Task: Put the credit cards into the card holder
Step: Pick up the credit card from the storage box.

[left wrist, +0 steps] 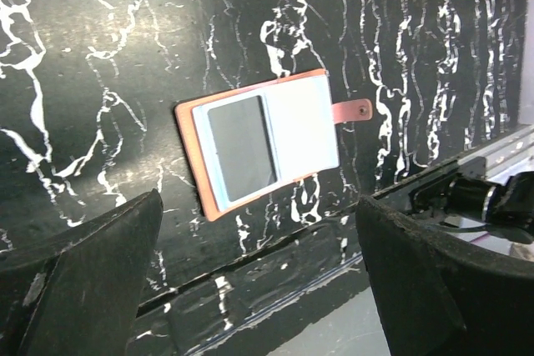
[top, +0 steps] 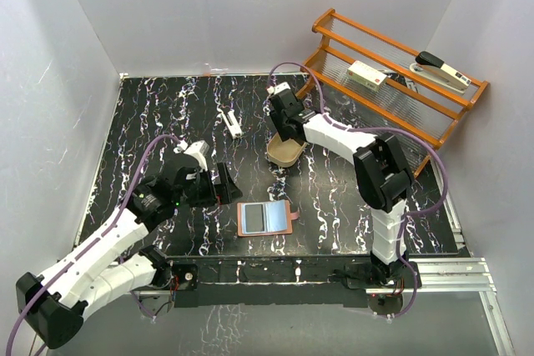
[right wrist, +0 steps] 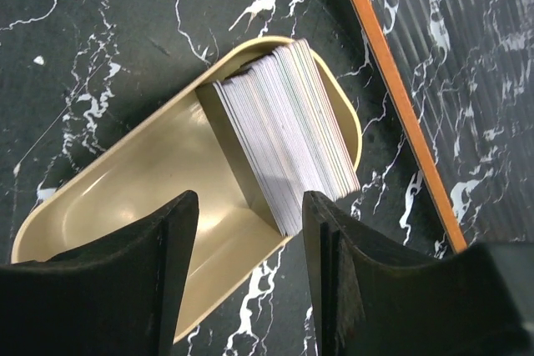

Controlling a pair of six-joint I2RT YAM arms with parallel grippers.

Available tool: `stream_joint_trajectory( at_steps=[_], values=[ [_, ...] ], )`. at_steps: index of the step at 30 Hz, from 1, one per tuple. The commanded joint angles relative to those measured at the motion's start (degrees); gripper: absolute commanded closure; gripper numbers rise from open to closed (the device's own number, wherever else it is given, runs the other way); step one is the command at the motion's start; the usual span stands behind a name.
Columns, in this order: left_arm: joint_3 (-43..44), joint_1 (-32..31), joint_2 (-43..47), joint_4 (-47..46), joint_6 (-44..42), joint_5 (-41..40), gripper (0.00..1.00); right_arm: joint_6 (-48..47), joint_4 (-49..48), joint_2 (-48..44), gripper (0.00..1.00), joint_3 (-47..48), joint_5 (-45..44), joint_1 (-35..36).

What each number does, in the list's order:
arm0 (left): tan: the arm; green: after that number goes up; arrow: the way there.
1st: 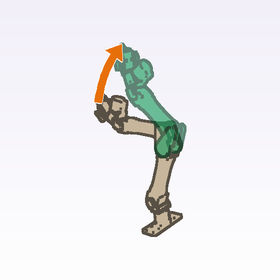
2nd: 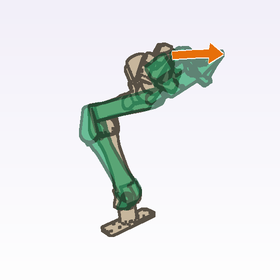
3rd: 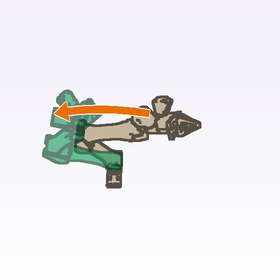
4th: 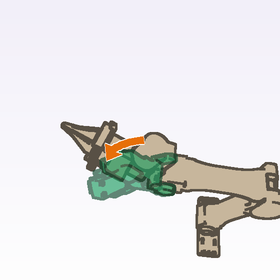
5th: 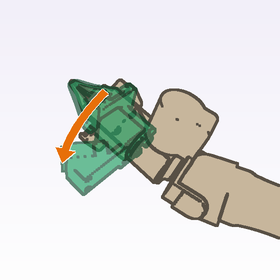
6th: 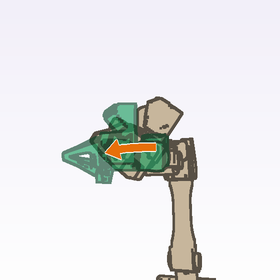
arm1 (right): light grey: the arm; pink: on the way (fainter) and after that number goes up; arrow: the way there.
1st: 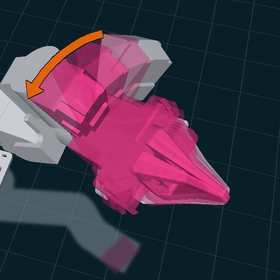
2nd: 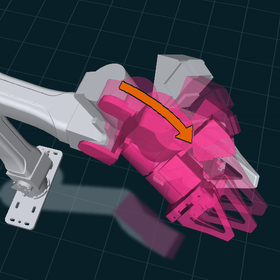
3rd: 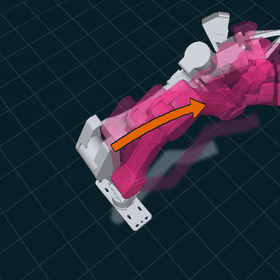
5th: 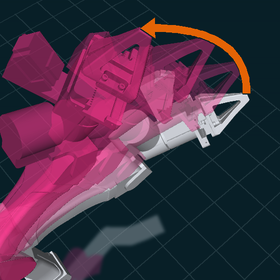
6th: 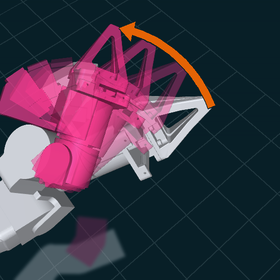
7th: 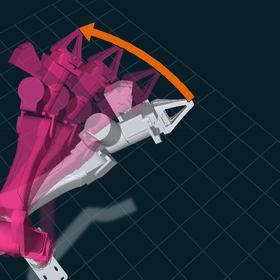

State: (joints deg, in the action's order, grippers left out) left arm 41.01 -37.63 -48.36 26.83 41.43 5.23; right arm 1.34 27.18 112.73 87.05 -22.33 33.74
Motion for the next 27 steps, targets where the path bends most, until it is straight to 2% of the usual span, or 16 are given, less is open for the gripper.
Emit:
stream_joint_trajectory(
  at_steps=[1, 14, 27],
  values=[
    [1.3, -0.3, 2.0, 5.4, -4.6, -3.6, 0.01, -4.0, -0.8, 2.1, 0.49, 4.9, -3.9, 0.0],
    [-0.4, -0.3, 4.2, 3.4, -4.2, -2.7, 0.01, -6.6, 0.1, 6.3, 0.45, 7.3, -9.7, -0.1],
    [-0.4, -0.3, 4.2, 3.3, -4.2, -2.7, 0.01, -7.3, -0.1, 7.2, 0.57, 8.2, -12.7, -0.1]
  ],
)
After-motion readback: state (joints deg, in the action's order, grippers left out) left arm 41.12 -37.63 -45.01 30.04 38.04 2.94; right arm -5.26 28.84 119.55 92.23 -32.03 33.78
